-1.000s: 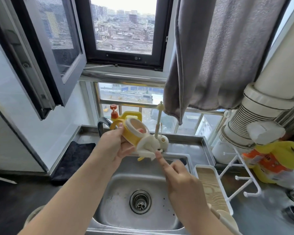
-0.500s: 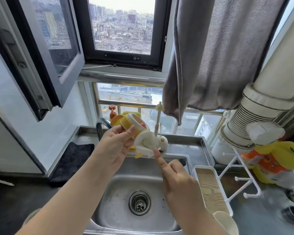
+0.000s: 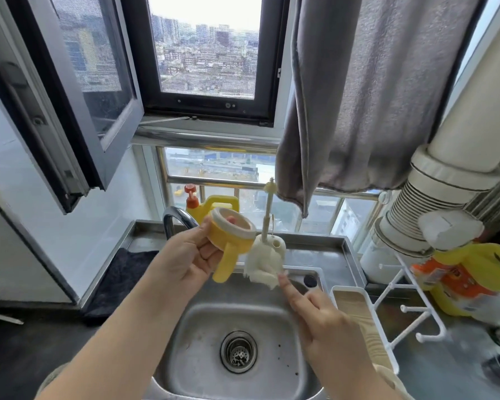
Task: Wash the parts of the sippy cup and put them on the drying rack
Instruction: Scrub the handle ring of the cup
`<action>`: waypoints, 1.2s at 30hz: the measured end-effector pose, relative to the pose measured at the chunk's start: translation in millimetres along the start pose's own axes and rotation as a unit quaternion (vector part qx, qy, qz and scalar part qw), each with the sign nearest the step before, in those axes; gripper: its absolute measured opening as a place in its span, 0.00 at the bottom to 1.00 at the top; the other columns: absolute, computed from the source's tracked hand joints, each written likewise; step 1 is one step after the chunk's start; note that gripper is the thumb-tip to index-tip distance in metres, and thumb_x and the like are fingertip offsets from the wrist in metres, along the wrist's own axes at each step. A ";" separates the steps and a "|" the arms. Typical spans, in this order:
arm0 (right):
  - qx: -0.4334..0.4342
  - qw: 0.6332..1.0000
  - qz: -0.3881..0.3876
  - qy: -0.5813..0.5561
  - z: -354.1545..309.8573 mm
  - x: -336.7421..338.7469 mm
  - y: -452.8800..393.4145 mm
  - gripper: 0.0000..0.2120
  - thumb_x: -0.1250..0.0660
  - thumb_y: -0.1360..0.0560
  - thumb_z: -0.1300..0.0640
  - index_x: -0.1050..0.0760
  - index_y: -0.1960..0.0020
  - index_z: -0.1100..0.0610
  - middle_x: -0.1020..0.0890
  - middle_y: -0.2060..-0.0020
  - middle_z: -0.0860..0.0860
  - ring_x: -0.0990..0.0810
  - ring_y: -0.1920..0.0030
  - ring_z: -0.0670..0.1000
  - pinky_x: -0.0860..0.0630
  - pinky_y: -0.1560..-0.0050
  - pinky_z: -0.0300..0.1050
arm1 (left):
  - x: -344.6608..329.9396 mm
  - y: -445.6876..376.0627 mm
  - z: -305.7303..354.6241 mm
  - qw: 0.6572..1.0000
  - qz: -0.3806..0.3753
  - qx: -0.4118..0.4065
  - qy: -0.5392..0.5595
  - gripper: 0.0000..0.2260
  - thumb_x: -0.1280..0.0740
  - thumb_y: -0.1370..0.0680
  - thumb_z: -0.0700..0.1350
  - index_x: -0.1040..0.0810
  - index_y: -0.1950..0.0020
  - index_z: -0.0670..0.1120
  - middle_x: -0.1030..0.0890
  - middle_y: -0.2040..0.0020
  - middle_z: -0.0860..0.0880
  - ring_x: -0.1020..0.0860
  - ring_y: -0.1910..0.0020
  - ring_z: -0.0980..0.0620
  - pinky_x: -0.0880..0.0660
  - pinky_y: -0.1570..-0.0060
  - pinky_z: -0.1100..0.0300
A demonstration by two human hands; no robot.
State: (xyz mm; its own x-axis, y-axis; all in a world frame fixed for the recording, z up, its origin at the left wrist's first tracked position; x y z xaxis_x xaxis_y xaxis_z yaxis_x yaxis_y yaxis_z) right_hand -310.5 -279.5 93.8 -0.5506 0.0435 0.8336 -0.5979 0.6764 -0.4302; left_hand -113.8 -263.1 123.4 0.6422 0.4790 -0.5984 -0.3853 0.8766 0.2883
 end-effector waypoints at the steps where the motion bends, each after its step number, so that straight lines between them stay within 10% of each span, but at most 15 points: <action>1: -0.004 1.000 -0.007 0.000 2.1 -1.5 2.2 0.40 0.34 0.33 0.58 0.44 0.26 0.38 0.31 0.67 0.45 0.33 0.77 0.45 0.35 0.80 0.35 | -2.0 1.0 2.7 1.000 -0.003 0.000 0.002 0.11 0.40 0.20 0.43 0.21 0.55 0.39 0.16 0.64 0.44 0.17 0.68 0.53 0.19 0.68 0.61; 11: 0.065 0.995 0.077 -0.005 -20.3 13.5 -17.9 0.27 0.43 0.27 0.59 0.37 0.29 0.47 0.29 0.67 0.46 0.33 0.74 0.45 0.32 0.77 0.37 | -7.8 7.0 -9.3 0.996 0.062 0.042 0.040 0.09 0.38 0.20 0.41 0.24 0.58 0.40 0.18 0.71 0.45 0.19 0.75 0.53 0.21 0.73 0.60; 19: 0.010 1.000 0.012 -0.011 13.2 5.6 -9.6 0.31 0.43 0.24 0.56 0.47 0.26 0.36 0.29 0.67 0.43 0.29 0.73 0.43 0.30 0.77 0.38 | 2.3 6.7 2.0 0.997 0.022 0.042 0.061 0.10 0.39 0.20 0.44 0.22 0.55 0.41 0.16 0.67 0.47 0.18 0.71 0.54 0.20 0.70 0.60; 24: -0.157 0.957 0.046 -0.241 26.2 17.2 -18.5 0.30 0.33 0.24 0.54 0.40 0.34 0.25 0.20 0.65 0.56 0.27 0.70 0.50 0.34 0.68 0.34 | 11.8 7.0 -6.0 0.996 -0.021 0.066 0.055 0.10 0.39 0.21 0.45 0.21 0.51 0.41 0.15 0.63 0.45 0.17 0.68 0.53 0.21 0.72 0.60; 29: -0.250 0.897 0.002 -0.364 11.0 11.9 -42.6 0.08 0.32 0.26 0.49 0.18 0.50 0.49 0.17 0.68 0.43 0.20 0.64 0.38 0.31 0.63 0.28 | 19.2 8.6 -24.7 0.991 -0.080 0.102 -0.010 0.11 0.30 0.28 0.47 0.16 0.54 0.40 0.16 0.61 0.44 0.17 0.65 0.51 0.20 0.60 0.58; 36: -0.278 0.842 -0.115 -0.448 -7.0 1.6 -49.7 0.11 0.31 0.26 0.54 0.18 0.51 0.61 0.27 0.81 0.41 0.30 0.81 0.38 0.35 0.79 0.29 | 35.4 9.0 -22.4 0.976 -0.180 0.038 -0.117 0.25 0.17 0.45 0.55 0.15 0.55 0.43 0.18 0.65 0.44 0.18 0.63 0.50 0.26 0.44 0.46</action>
State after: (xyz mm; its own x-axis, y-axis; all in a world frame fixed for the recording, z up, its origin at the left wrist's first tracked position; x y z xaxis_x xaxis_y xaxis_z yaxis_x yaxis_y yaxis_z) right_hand -277.6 -308.0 119.0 -0.8252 -0.5386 0.1701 -0.5201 0.8420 0.1432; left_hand -109.4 -239.2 88.0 0.8638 0.1285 -0.4872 -0.0615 0.9866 0.1511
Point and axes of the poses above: each hand's wrist, its own y-axis away from the middle knuckle, its own x-axis out of the back of the hand, z = x × y, the point moved 5 cm from there along -y, towards the middle knuckle
